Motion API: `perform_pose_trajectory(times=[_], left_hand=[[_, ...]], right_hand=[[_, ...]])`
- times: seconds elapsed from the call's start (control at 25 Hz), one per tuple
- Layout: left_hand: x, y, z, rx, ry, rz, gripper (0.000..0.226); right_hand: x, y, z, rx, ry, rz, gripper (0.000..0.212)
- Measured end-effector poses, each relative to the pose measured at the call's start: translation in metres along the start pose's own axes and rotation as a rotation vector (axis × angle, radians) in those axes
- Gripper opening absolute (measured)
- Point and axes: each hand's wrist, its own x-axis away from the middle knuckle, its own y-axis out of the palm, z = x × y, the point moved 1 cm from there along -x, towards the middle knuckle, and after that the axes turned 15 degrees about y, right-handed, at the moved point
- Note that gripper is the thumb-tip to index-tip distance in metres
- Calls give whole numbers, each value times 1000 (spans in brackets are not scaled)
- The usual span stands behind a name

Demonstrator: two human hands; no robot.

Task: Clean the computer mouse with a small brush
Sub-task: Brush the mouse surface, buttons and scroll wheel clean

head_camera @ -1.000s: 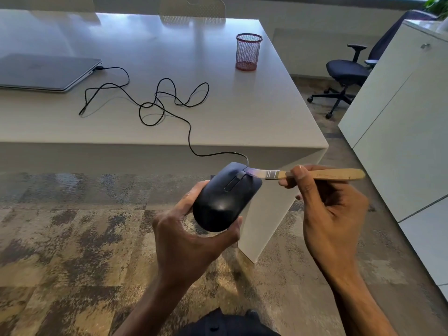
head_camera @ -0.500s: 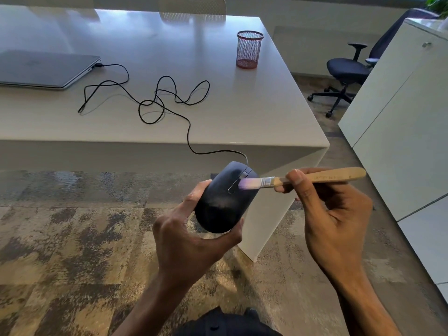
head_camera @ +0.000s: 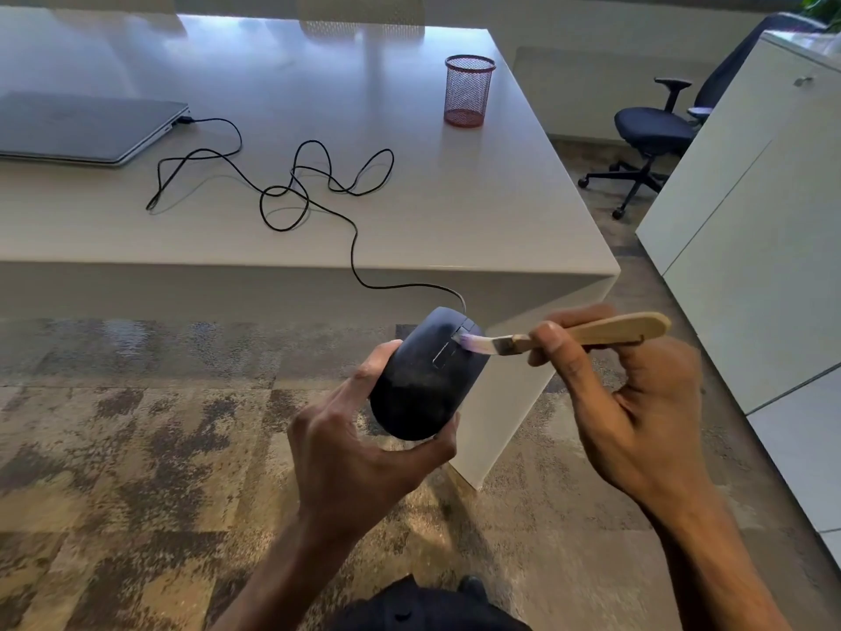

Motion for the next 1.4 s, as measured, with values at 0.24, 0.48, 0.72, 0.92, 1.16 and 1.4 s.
perform_pose_trajectory(times=[0.24,0.48,0.72,0.92,1.16,1.4], left_hand=[[-1,1,0,12,9,8,75],[-2,1,-2,18,3,20,74],[-2,2,-1,-1,30,6,72],[-3,4,-4,-33,67,17,72],[4,9,-11,-158,211,10,66],[6,11,-14,-218,263,-10,67]], right_hand=[[-2,2,-2,-37,-25,-34,13],[-9,2,9,-79,73,61,17],[-10,7,16,-191,167,64,20],[-12,8,16,-131,166,29,22],[-16,8,12,-188,220,142,13],[-13,11,4,-149,164,-4,9]])
